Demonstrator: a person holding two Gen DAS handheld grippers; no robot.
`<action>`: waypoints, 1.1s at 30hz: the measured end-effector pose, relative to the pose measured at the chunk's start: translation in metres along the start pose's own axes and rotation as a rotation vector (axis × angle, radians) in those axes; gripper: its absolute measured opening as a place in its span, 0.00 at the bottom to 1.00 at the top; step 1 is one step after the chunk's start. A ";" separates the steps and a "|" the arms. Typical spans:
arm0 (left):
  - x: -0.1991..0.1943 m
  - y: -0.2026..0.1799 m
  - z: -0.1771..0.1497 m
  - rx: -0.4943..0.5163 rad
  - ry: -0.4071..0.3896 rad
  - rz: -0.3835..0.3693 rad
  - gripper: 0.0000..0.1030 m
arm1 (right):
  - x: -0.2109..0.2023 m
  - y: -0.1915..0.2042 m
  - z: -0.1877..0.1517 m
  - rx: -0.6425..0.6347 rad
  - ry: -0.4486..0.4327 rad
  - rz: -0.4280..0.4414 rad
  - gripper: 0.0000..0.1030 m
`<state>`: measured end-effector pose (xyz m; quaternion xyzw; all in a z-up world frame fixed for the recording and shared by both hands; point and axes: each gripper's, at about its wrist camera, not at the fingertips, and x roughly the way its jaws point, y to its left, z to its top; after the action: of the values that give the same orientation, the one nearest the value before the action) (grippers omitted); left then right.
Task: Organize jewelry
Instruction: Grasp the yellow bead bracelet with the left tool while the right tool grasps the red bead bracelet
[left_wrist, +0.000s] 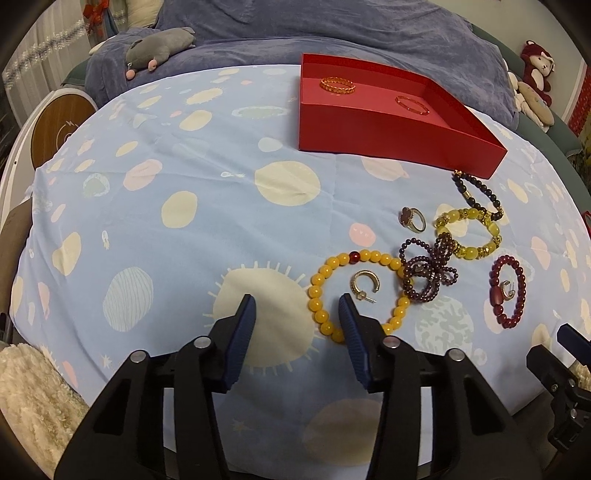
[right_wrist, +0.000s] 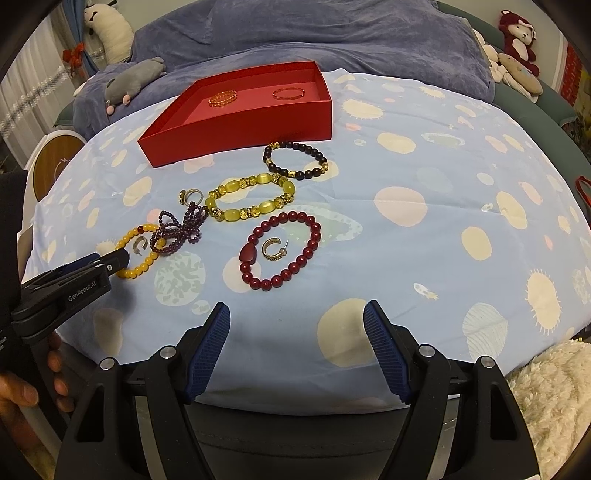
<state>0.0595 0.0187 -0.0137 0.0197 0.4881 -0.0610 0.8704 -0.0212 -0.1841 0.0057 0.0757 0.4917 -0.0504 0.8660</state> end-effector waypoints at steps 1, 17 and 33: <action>0.000 0.000 0.000 0.002 -0.001 -0.002 0.33 | 0.000 0.000 0.000 0.001 0.001 0.000 0.70; -0.019 0.006 -0.008 -0.004 -0.018 -0.077 0.07 | 0.001 -0.009 0.004 0.045 -0.012 -0.002 0.70; -0.010 0.003 -0.014 0.013 0.000 -0.053 0.08 | 0.030 -0.014 0.026 0.055 0.046 -0.011 0.41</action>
<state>0.0430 0.0238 -0.0125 0.0123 0.4881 -0.0869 0.8683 0.0137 -0.2029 -0.0077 0.0980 0.5104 -0.0668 0.8517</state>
